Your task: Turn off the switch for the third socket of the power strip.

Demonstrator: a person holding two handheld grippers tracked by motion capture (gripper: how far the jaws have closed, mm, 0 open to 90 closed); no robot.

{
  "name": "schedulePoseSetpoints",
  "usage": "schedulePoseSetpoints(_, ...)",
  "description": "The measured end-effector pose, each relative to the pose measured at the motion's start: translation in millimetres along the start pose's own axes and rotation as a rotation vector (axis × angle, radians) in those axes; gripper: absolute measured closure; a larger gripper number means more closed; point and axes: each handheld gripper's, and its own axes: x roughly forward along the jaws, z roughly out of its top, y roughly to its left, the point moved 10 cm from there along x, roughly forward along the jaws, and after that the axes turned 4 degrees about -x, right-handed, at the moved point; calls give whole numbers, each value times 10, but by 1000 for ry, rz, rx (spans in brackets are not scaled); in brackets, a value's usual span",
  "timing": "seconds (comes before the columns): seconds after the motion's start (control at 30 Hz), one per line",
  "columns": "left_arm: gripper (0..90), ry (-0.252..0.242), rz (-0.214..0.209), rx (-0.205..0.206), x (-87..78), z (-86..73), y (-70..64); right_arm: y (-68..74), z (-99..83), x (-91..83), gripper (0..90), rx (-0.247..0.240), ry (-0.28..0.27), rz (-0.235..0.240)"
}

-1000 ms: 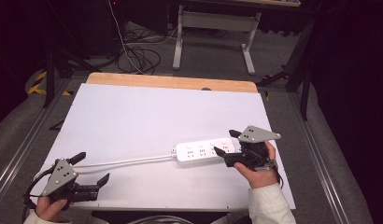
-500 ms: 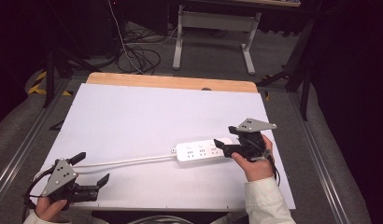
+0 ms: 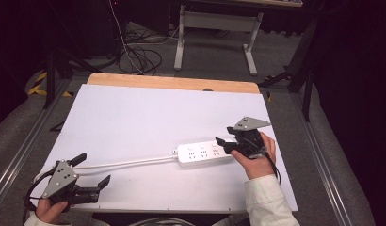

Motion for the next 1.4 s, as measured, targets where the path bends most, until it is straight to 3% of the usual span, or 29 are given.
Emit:
schedulePoseSetpoints(0.03, 1, 0, 0, 0, 0, 0, 0, -11, -5, 33, 425, -13, 15, -11)
schedulePoseSetpoints(0.23, 1, 1, 1, 1, -1, -1, 6, 38, -79, 214, 580, -1, 98, 63)
schedulePoseSetpoints(0.7, 1, 2, 2, 3, 0, -3, 4, 45, -204, 459, 892, -4, 222, 99)
schedulePoseSetpoints(1.4, 1, -4, 1, 13, -9, 3, -1, 30, -348, 709, 900, -28, 326, 73)
